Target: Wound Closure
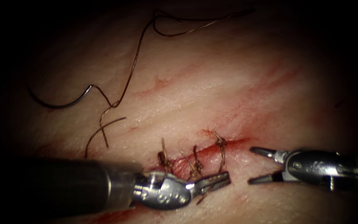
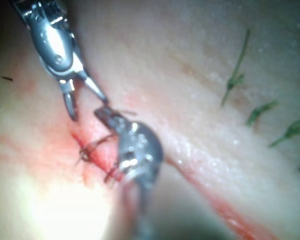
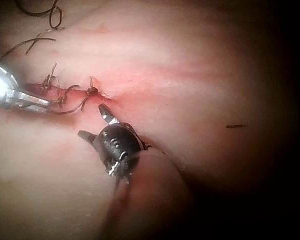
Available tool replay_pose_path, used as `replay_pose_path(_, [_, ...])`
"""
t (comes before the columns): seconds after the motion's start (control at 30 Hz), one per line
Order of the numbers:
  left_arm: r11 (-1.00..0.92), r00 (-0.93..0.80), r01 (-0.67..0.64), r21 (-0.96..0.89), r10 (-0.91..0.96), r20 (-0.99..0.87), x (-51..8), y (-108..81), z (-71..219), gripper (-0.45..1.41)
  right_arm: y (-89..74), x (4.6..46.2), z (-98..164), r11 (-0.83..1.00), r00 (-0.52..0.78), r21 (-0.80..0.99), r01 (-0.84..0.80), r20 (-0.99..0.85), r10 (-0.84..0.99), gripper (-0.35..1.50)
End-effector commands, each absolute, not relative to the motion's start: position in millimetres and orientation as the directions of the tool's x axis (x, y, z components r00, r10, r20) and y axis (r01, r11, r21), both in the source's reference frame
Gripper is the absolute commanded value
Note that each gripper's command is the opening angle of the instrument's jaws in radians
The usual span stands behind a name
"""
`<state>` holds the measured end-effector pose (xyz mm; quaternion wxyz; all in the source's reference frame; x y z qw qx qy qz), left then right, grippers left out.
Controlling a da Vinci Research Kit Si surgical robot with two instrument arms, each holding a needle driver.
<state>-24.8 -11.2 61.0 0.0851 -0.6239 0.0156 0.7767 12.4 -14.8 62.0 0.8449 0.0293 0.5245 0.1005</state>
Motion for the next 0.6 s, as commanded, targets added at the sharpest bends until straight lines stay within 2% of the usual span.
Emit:
replay_pose_path(0.03, [-0.982, -0.185, -0.146, -0.118, 0.144, -0.972, -25.2, -11.4, 61.6, -0.45, -14.9, 13.4, 62.5, 0.984, 0.437, 0.12, -0.135, -0.884, 0.168, 1.48])
replay_pose_path(0.27, [-0.966, -0.099, -0.129, -0.224, 0.237, -0.966, -24.4, -9.0, 60.6, -0.45, -14.7, 16.2, 60.1, 0.99, 0.425, 0.029, -0.141, -0.901, 0.087, 1.48])
replay_pose_path(0.6, [-0.964, -0.088, -0.129, -0.234, 0.246, -0.965, -24.1, -7.8, 59.9, -0.45, -15.2, 19.6, 60.4, 0.992, 0.415, 0.034, -0.122, -0.906, 0.082, 1.48])
